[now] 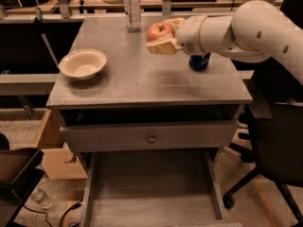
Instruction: Pick apple from middle drawer and place on counter
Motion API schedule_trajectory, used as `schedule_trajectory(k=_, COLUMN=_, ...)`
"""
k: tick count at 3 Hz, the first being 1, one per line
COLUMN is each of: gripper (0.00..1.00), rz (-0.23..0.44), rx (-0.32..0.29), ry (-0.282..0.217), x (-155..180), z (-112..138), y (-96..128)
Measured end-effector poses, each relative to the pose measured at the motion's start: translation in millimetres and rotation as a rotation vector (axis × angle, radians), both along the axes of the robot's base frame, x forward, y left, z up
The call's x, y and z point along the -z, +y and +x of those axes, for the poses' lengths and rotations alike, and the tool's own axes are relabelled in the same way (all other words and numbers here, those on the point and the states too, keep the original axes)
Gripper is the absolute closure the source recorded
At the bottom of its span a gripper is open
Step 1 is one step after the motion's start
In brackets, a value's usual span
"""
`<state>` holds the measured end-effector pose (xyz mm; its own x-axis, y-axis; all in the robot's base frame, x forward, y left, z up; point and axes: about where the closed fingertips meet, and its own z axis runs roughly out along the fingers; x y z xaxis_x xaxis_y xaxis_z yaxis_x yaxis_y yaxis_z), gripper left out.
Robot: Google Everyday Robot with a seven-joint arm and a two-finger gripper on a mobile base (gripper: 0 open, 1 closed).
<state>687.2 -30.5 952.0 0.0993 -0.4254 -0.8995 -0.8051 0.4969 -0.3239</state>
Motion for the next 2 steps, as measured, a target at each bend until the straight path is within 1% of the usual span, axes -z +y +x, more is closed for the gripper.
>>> schedule_trajectory(k=1, gripper=1.0, rz=0.017, rx=0.048, ry=0.016, x=3, z=56, y=18)
schedule_trajectory(k=2, gripper=1.0, rz=0.049, rx=0.113, ry=0.082, x=19, z=108, y=31)
